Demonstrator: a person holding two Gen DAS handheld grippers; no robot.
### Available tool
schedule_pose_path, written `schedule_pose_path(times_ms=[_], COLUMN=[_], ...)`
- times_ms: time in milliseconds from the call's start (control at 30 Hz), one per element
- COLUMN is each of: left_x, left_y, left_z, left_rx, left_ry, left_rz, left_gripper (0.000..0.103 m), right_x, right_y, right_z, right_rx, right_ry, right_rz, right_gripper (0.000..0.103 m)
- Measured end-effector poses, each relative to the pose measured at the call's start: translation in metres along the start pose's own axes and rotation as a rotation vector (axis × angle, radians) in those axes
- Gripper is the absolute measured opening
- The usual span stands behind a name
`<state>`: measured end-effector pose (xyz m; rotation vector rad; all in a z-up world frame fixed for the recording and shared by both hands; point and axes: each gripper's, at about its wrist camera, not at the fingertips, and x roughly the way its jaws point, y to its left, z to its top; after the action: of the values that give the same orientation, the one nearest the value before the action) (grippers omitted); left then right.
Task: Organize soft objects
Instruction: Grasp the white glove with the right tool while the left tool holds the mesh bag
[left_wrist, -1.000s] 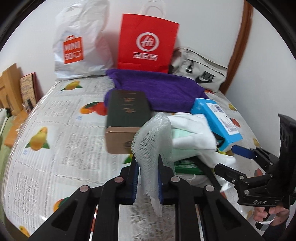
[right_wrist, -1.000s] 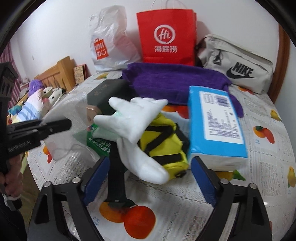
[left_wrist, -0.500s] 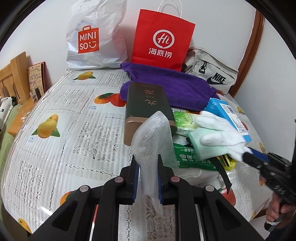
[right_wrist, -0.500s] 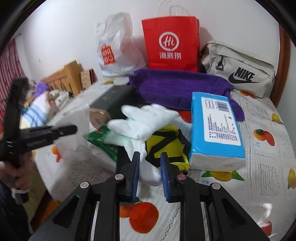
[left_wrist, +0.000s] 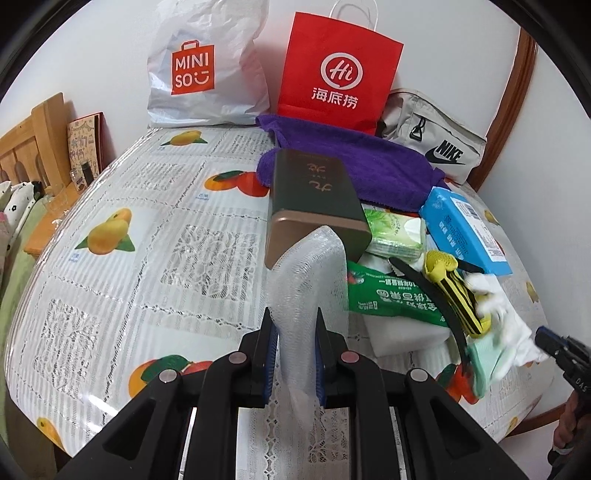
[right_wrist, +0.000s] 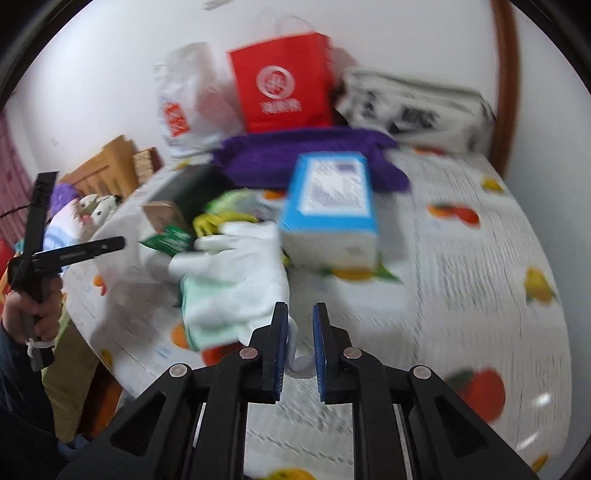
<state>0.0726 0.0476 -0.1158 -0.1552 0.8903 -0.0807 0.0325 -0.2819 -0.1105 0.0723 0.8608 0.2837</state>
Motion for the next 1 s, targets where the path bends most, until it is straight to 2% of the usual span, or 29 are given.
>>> schedule_pose_path(times_ms=[100, 133, 167, 267, 367, 500, 533, 633, 700, 733, 767, 800, 833, 867, 1000], left_x=[0.004, 0.005, 0.006, 0.01, 0.013, 0.017, 0.019, 0.024, 0.027, 0.029, 0.03, 0.031, 0.031, 0.03, 0.024], left_y=[-0.003, -0.004, -0.005, -0.006, -0.003, 0.0, 0.0, -0.001, 0.0, 0.001, 0.001, 0.0, 0.0, 0.0, 0.001], left_z=[-0.001, -0.001, -0.001, -0.002, -0.003, -0.002, -0.003, -0.006, -0.007, -0.009, -0.009, -0.01, -0.01, -0.009, -0.007], left_rx=[0.004, 0.007, 0.009, 0.012, 0.0, -0.009, -0.01, -0.006, -0.014, -0.02, -0.019, -0.012, -0.009, -0.012, -0.017], left_ry=[0.013, 0.016, 0.019, 0.032, 0.046, 0.058, 0.063, 0.075, 0.08, 0.082, 0.082, 0.077, 0.075, 0.073, 0.055], left_rz=[0.0, 0.002, 0.003, 0.007, 0.007, 0.01, 0.008, 0.009, 0.01, 0.006, -0.001, -0.009, -0.015, -0.021, -0.032], left_gripper=[0.016, 0.016, 0.016, 0.016, 0.016, 0.016, 0.016, 0.016, 0.016, 0.016, 0.016, 0.014, 0.01, 0.01, 0.009], right_x=[0.009, 0.013, 0.015, 0.027, 0.046, 0.068, 0.073, 0.074, 0.074, 0.072, 0.071, 0.069, 0.066, 0.064, 0.052], right_y=[-0.007, -0.005, -0.003, 0.004, 0.012, 0.029, 0.034, 0.043, 0.046, 0.046, 0.045, 0.043, 0.037, 0.033, 0.017], right_z=[-0.009, -0.011, -0.012, -0.01, -0.006, -0.006, -0.008, -0.014, -0.018, -0.02, -0.02, -0.02, -0.02, -0.02, -0.022], right_rx=[0.032, 0.024, 0.018, 0.012, 0.021, -0.027, -0.05, -0.1, -0.126, -0.139, -0.152, -0.156, -0.143, -0.131, -0.114], right_ry=[0.038, 0.042, 0.044, 0.036, 0.057, 0.099, 0.109, 0.08, 0.074, 0.069, 0.067, 0.068, 0.08, 0.087, 0.077], right_rz=[0.028, 0.025, 0.028, 0.072, 0.117, 0.09, 0.078, 0.033, 0.008, -0.014, -0.032, -0.038, -0.028, -0.02, -0.047], right_gripper=[0.021, 0.029, 0.041, 0.063, 0.071, 0.075, 0.08, 0.082, 0.078, 0.065, 0.047, 0.039, 0.024, 0.014, 0.012])
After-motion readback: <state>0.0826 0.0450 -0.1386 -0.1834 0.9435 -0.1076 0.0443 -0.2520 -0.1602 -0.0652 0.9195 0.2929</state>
